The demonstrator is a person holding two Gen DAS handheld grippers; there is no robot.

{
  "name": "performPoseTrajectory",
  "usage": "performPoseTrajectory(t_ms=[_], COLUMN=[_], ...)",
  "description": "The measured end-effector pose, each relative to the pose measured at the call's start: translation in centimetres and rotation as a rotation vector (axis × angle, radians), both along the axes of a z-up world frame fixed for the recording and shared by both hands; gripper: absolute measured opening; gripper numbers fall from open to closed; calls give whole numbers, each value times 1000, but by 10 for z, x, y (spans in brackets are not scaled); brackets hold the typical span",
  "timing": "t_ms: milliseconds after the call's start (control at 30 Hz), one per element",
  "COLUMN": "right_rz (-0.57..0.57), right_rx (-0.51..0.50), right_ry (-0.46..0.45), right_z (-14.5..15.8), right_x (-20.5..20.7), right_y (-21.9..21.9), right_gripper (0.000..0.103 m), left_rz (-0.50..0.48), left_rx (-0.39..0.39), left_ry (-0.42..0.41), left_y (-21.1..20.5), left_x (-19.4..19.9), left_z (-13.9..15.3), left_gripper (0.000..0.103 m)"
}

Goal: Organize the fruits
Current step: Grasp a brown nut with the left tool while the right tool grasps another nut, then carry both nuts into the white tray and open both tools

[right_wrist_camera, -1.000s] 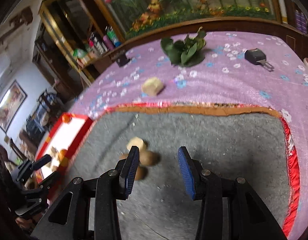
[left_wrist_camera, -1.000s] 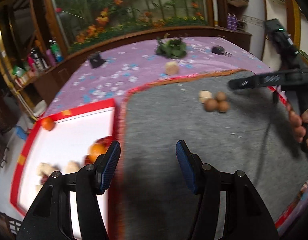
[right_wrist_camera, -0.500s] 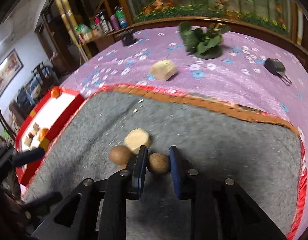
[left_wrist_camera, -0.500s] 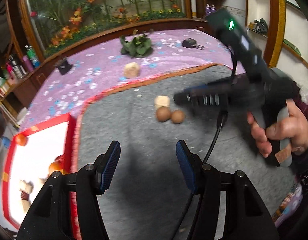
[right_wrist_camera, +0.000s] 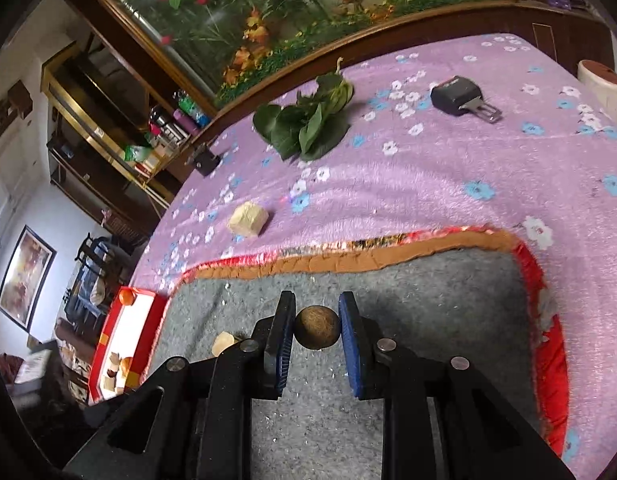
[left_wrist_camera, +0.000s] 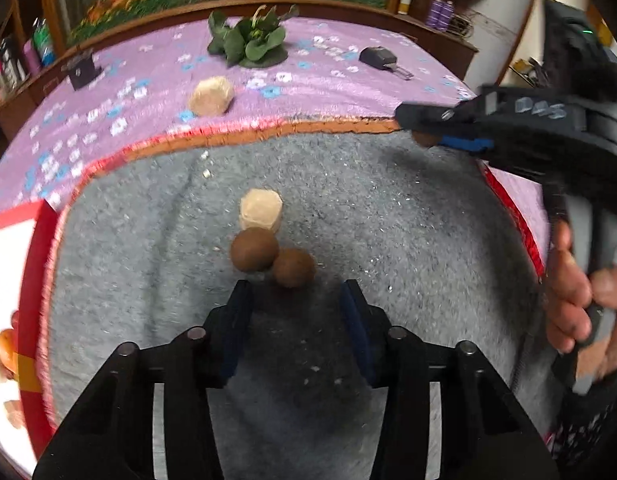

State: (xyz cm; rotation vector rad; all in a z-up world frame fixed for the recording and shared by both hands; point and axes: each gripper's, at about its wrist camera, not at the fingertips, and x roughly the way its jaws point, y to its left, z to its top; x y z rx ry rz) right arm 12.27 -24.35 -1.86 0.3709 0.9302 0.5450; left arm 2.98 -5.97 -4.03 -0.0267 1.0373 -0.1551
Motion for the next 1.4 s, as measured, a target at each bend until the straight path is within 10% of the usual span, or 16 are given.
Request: performPoseTrajectory(t_ms=[367, 933, 1400], right_rz=[-9, 95, 357], right_rx=[34, 69, 121], right_ry=[-15, 18, -66], right_z=[8, -6, 26], right_x=[-1, -10, -71], right_y=[-2, 26, 187], right_gripper=[23, 23, 22], left_rz=[32, 69, 359], left_rx=[82, 135, 275], left_ry=[-92, -215, -348], left_y=[-7, 35, 166], left_x=[14, -37, -87], left_z=[-3, 23, 52], left_gripper=[19, 18, 19])
